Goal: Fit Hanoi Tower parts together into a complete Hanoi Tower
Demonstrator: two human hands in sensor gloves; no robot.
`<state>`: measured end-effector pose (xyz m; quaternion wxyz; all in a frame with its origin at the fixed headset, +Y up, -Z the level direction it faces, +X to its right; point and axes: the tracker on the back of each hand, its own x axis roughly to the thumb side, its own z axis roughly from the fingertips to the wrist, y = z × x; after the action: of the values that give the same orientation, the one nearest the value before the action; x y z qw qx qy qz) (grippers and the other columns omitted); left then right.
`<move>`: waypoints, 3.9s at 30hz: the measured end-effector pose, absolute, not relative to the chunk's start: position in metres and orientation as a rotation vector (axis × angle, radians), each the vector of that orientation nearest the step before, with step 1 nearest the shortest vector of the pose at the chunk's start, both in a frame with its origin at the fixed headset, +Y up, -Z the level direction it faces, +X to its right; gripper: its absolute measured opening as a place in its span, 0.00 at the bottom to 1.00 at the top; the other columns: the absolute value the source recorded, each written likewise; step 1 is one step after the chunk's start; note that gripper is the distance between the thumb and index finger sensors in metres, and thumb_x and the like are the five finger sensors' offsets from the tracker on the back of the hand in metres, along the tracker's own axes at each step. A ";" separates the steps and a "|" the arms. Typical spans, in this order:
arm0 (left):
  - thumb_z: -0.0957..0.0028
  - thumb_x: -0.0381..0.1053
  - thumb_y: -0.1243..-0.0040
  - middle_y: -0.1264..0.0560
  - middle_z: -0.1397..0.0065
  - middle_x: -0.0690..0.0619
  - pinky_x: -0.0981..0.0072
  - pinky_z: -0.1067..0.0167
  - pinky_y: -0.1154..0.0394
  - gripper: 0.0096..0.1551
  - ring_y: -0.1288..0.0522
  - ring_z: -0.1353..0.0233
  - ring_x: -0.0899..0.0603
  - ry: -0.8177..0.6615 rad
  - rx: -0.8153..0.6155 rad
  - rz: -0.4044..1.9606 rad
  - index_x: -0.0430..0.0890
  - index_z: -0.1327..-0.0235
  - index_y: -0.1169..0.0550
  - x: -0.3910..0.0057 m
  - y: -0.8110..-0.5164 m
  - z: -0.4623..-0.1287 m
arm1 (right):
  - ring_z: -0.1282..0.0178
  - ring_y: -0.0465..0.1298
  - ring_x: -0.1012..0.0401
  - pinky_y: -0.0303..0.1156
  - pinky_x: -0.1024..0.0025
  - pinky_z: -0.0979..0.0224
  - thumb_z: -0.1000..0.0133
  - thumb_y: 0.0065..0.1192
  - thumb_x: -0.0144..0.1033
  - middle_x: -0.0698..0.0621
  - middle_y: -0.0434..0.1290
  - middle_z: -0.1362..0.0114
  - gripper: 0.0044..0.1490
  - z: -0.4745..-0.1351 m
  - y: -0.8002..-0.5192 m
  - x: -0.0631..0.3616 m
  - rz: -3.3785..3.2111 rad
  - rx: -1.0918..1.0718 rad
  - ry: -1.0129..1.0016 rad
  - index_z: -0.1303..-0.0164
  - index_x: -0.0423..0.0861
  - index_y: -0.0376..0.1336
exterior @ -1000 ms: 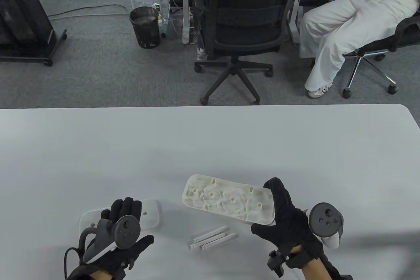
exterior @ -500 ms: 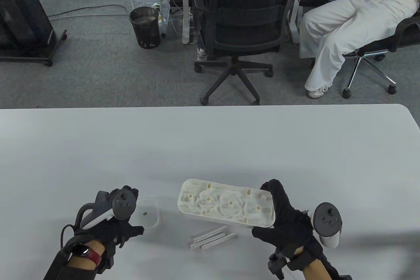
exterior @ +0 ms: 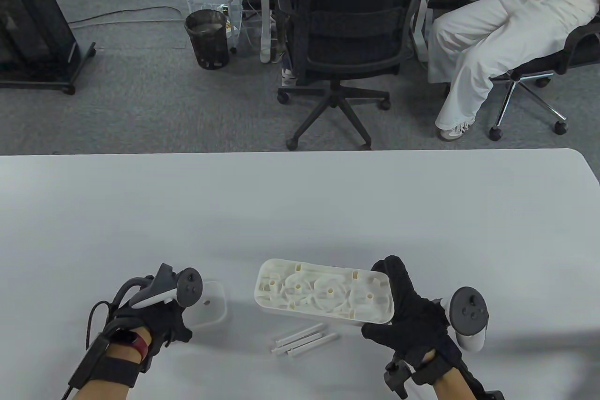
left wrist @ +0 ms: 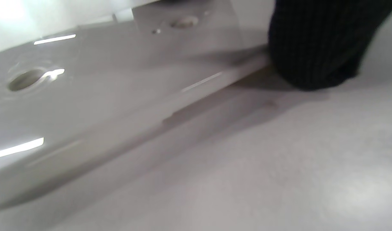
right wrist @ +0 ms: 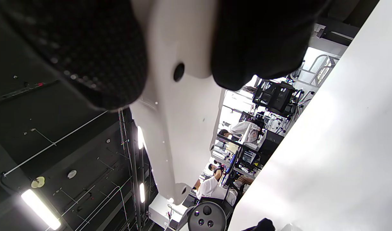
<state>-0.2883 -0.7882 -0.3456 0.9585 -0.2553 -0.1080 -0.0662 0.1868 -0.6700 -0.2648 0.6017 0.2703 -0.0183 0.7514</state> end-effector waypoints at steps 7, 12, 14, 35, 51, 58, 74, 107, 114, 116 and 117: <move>0.67 0.68 0.27 0.44 0.18 0.38 0.25 0.27 0.46 0.68 0.34 0.20 0.27 -0.235 -0.372 -0.056 0.53 0.21 0.53 -0.304 -0.765 -0.341 | 0.32 0.75 0.42 0.72 0.45 0.30 0.65 0.84 0.42 0.30 0.41 0.21 0.79 -0.263 -0.668 0.185 1.745 0.630 -0.043 0.29 0.35 0.29; 0.66 0.69 0.27 0.45 0.17 0.37 0.25 0.26 0.47 0.66 0.36 0.20 0.27 -0.239 -0.243 0.165 0.58 0.20 0.52 -0.308 -0.712 -0.346 | 0.31 0.74 0.41 0.71 0.44 0.29 0.65 0.84 0.43 0.30 0.41 0.21 0.79 -0.262 -0.667 0.183 1.770 0.639 -0.044 0.29 0.35 0.29; 0.65 0.69 0.28 0.46 0.17 0.37 0.25 0.26 0.48 0.65 0.37 0.20 0.27 -0.261 -0.198 0.250 0.59 0.20 0.51 -0.304 -0.688 -0.346 | 0.31 0.74 0.41 0.71 0.44 0.29 0.65 0.84 0.42 0.30 0.41 0.21 0.79 -0.261 -0.666 0.182 1.777 0.640 -0.049 0.29 0.35 0.29; 0.62 0.70 0.28 0.43 0.17 0.35 0.27 0.26 0.46 0.58 0.36 0.21 0.27 -0.783 -0.247 0.151 0.63 0.19 0.44 -0.093 -0.567 -0.291 | 0.30 0.74 0.42 0.72 0.47 0.29 0.65 0.83 0.45 0.28 0.42 0.21 0.80 -0.256 -0.665 0.169 1.823 0.684 0.008 0.29 0.39 0.26; 0.61 0.69 0.29 0.43 0.17 0.35 0.28 0.26 0.45 0.56 0.35 0.21 0.26 -0.843 -0.294 0.100 0.63 0.19 0.43 -0.056 -0.583 -0.282 | 0.29 0.73 0.42 0.71 0.47 0.28 0.63 0.83 0.45 0.28 0.41 0.21 0.79 -0.253 -0.662 0.165 1.828 0.723 0.009 0.31 0.56 0.23; 0.61 0.69 0.28 0.43 0.17 0.35 0.28 0.26 0.45 0.56 0.36 0.21 0.26 -0.855 -0.290 0.108 0.62 0.19 0.42 -0.049 -0.586 -0.281 | 0.29 0.73 0.41 0.71 0.46 0.28 0.63 0.83 0.44 0.28 0.41 0.21 0.75 -0.252 -0.662 0.164 1.827 0.735 0.005 0.34 0.68 0.27; 0.61 0.66 0.27 0.44 0.15 0.39 0.28 0.26 0.45 0.56 0.37 0.20 0.26 -0.872 -0.292 0.120 0.61 0.19 0.42 -0.048 -0.589 -0.284 | 0.30 0.73 0.40 0.71 0.45 0.28 0.64 0.84 0.42 0.28 0.41 0.21 0.66 -0.253 -0.663 0.168 1.819 0.715 -0.021 0.26 0.50 0.42; 0.66 0.67 0.23 0.47 0.15 0.41 0.29 0.28 0.40 0.70 0.32 0.25 0.25 -0.833 -0.032 0.234 0.50 0.19 0.51 -0.046 -0.596 -0.267 | 0.34 0.77 0.34 0.74 0.40 0.34 0.67 0.86 0.41 0.29 0.46 0.21 0.61 -0.247 -0.657 0.173 1.719 0.638 -0.136 0.29 0.44 0.52; 0.65 0.68 0.24 0.48 0.15 0.42 0.29 0.27 0.40 0.71 0.32 0.24 0.26 -0.869 -0.075 0.243 0.52 0.20 0.55 -0.048 -0.596 -0.270 | 0.37 0.78 0.33 0.75 0.37 0.37 0.70 0.90 0.40 0.29 0.50 0.22 0.59 -0.246 -0.657 0.173 1.639 0.603 -0.150 0.32 0.44 0.57; 0.64 0.67 0.26 0.51 0.15 0.41 0.27 0.28 0.42 0.70 0.34 0.23 0.26 -0.876 -0.079 0.250 0.51 0.20 0.55 -0.049 -0.600 -0.271 | 0.37 0.78 0.34 0.75 0.38 0.36 0.70 0.89 0.42 0.29 0.50 0.22 0.60 -0.245 -0.652 0.171 1.718 0.633 -0.189 0.31 0.43 0.56; 0.62 0.67 0.26 0.55 0.15 0.39 0.25 0.29 0.44 0.70 0.35 0.22 0.25 -0.884 -0.145 0.239 0.50 0.20 0.57 -0.049 -0.601 -0.274 | 0.37 0.79 0.35 0.75 0.40 0.36 0.69 0.88 0.44 0.28 0.50 0.22 0.61 -0.245 -0.651 0.170 1.779 0.661 -0.182 0.31 0.43 0.55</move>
<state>-0.0490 -0.6013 -0.2735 0.8944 -0.0699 -0.4264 0.1155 0.1699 -0.6512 -0.2450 0.5790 0.2825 -0.0777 0.7609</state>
